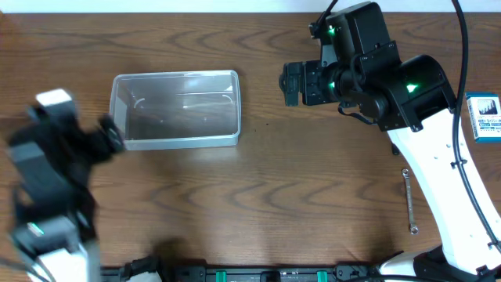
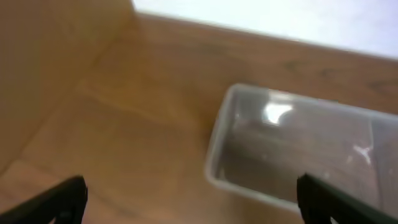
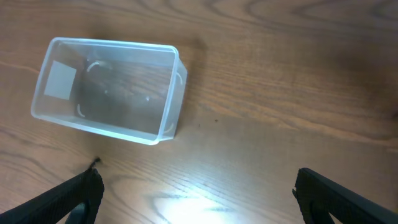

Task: Pack container
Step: 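Raise both arms and move them toward the clear container's sides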

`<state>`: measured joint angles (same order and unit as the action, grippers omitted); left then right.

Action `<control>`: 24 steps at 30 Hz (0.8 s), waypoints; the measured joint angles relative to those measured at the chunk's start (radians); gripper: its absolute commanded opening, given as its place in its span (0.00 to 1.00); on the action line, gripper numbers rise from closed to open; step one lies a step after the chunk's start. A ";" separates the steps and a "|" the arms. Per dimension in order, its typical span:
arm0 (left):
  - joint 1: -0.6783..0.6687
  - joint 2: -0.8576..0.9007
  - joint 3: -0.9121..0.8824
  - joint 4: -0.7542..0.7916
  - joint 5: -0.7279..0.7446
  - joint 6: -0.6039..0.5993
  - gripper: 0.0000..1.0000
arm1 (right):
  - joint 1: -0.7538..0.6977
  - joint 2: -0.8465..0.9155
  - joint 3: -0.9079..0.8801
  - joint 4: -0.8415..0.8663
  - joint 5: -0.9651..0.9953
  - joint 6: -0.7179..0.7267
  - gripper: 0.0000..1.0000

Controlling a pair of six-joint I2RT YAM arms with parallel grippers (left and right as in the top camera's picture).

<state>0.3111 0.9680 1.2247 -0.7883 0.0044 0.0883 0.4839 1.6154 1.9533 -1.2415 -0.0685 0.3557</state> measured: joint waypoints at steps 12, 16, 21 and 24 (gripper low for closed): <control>0.160 0.572 0.433 -0.214 0.166 0.022 0.98 | 0.002 0.004 0.001 0.017 0.002 0.025 0.99; 0.163 0.667 0.433 -0.197 0.174 0.024 0.98 | 0.002 0.028 0.002 0.026 0.002 0.027 0.99; 0.193 0.716 0.433 -0.122 0.178 0.026 0.98 | 0.002 0.107 0.002 0.025 -0.005 0.027 0.99; 0.226 0.713 0.433 -0.079 0.180 0.026 0.98 | 0.002 0.166 0.002 0.029 -0.019 0.028 0.99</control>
<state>0.5369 1.6814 1.6577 -0.8673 0.1841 0.1139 0.4858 1.7817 1.9553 -1.2129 -0.0875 0.3836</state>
